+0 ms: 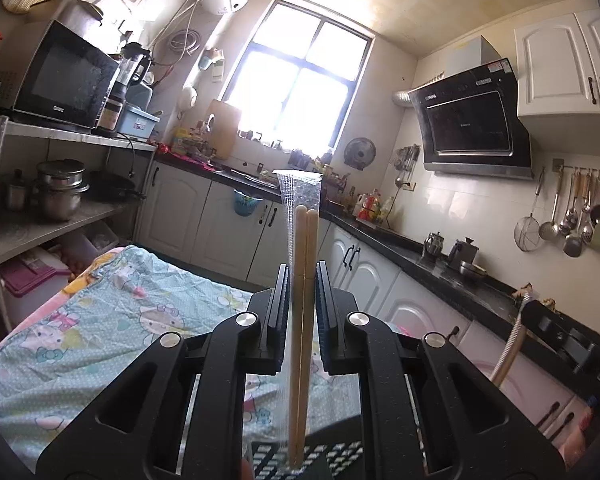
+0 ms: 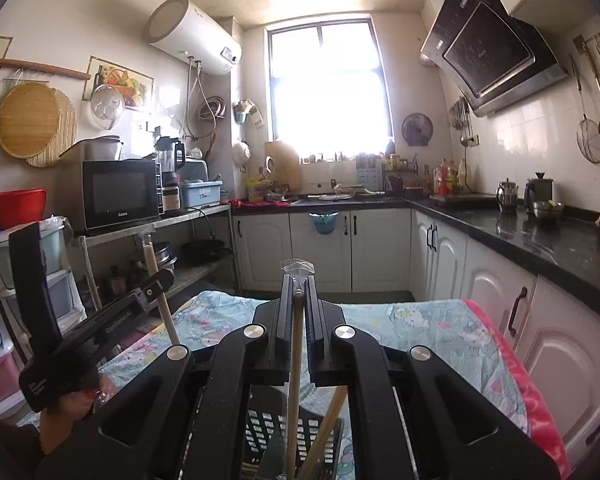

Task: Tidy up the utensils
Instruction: 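Open both grippers to release the chopsticks into the basket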

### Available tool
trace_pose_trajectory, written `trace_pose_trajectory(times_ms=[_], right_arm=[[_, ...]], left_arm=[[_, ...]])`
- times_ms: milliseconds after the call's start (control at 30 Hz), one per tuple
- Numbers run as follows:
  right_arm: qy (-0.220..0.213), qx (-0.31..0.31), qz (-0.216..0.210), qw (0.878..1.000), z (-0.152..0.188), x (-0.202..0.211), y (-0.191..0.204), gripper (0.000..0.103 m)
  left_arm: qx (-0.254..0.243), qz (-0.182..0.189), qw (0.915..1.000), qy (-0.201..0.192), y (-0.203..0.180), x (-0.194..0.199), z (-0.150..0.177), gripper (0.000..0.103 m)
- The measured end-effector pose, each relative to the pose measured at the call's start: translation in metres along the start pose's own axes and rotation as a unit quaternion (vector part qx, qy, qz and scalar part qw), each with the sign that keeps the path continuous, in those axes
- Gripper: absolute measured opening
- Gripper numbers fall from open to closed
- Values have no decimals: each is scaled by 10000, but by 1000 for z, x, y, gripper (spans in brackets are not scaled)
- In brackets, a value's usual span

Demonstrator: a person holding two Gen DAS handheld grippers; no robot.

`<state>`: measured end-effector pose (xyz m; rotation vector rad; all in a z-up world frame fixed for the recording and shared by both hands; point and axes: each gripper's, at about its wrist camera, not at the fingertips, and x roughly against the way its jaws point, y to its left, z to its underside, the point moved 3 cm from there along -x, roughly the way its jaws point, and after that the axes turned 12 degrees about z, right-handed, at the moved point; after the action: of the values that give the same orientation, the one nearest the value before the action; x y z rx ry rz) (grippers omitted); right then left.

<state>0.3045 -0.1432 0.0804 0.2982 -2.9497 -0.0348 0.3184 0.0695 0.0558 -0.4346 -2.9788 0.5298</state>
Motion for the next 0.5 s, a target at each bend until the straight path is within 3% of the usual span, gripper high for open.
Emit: trace_pose_trajectory(times_ms=[233,500], right_arm=[[270,-180,-3,9995,9,2,-4,7],[509,-334,65,9981,13,9,-10,25]], left_arm=[[17,123,9997,197,-4,13,6,14],[205,229,9989,344,-4,34,6,36]])
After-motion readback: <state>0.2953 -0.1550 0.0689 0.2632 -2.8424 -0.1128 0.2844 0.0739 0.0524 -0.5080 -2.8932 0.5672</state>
